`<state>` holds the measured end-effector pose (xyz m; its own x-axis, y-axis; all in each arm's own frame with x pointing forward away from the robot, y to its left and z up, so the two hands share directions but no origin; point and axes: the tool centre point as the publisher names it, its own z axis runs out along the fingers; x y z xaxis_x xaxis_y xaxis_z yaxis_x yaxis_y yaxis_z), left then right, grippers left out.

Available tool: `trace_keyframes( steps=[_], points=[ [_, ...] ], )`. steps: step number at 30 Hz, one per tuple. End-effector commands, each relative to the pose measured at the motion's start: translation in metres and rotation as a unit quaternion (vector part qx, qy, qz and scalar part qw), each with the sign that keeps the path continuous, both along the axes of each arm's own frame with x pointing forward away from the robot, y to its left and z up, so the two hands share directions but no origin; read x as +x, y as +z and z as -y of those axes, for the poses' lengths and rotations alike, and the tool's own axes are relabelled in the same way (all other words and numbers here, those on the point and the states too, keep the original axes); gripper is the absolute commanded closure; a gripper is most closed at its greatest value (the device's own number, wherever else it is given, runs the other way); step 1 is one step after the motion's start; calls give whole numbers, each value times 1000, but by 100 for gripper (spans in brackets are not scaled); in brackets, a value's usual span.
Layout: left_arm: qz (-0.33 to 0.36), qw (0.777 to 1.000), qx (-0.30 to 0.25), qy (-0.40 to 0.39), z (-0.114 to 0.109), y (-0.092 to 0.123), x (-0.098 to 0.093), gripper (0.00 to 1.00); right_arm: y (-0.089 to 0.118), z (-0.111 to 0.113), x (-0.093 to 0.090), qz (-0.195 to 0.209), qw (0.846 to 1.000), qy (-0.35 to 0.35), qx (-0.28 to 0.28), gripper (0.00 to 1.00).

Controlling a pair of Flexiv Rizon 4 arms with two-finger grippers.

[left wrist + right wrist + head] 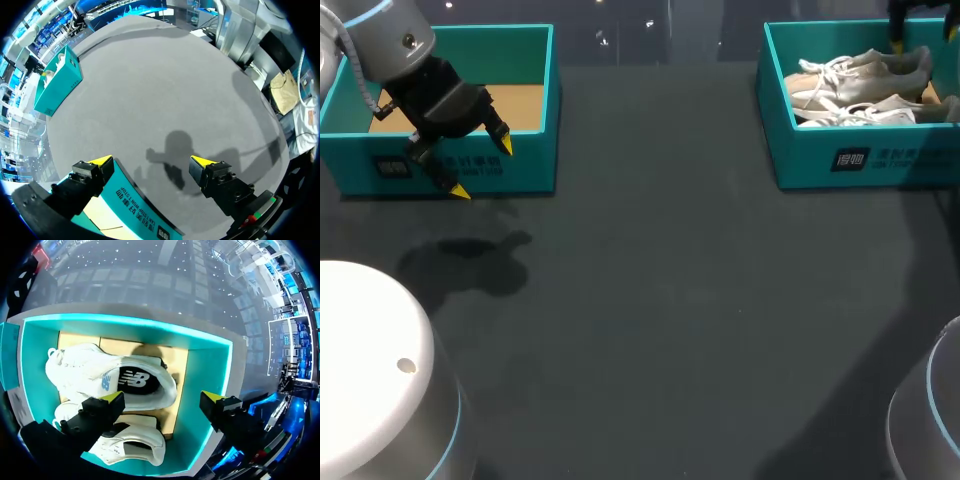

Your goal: Take the shoe out of the shoebox, open the shoe tongue, remove and reinsert the insole, then place the shoe into the shoebox

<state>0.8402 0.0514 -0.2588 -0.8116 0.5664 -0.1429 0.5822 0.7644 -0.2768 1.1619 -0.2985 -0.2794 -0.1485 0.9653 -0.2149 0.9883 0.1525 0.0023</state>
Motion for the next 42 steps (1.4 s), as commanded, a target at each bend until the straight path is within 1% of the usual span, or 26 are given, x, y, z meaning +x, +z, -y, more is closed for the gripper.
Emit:
trace_keyframes(
  steps=[1,6,7,8,11,14,16,17,19,20,21,23,24,39,40,41,42],
  points=[
    [0,1000,2,0,0,0,0,0,37,-12,-37,30,1000,8,3,0],
    [0,1000,2,0,0,0,0,0,58,-26,-55,35,999,17,15,0],
    [6,1000,-7,15,2,9,0,0,62,-28,-59,35,999,17,15,0],
    [8,999,-14,37,3,19,0,0,65,-30,-63,34,999,17,15,0],
    [-1,987,-11,162,3,38,9,0,75,-37,-75,34,999,18,17,0],
    [-16,958,-5,285,-5,51,19,0,80,-45,-86,35,999,24,22,0],
    [-22,933,13,358,-13,54,24,0,82,-49,-92,37,999,29,28,0],
    [-33,920,12,389,-17,54,28,0,83,-52,-95,36,999,29,29,0],
    [-20,902,19,432,-26,55,32,0,85,-55,-101,35,999,27,29,0],
    [-27,896,19,444,-30,56,34,0,86,-57,-103,34,999,27,31,0],
    [-27,884,17,467,-35,56,35,0,87,-58,-106,31,999,23,30,0],
    [-36,868,10,496,-45,59,36,0,90,-62,-111,29,999,21,37,0],
    [-28,863,6,505,-51,62,36,0,91,-64,-113,29,999,22,37,0],
    [-28,863,6,505,-51,62,36,0,91,-64,-113,29,999,22,37,0],
    [-35,847,-1,530,-50,64,38,0,92,-66,-111,10,999,-4,34,0],
    [-54,835,0,548,-51,66,41,0,94,-67,-113,16,999,-21,32,0],
    [-67,817,0,573,-54,67,45,0,97,-69,-116,14,999,-25,41,0]
  ],
)
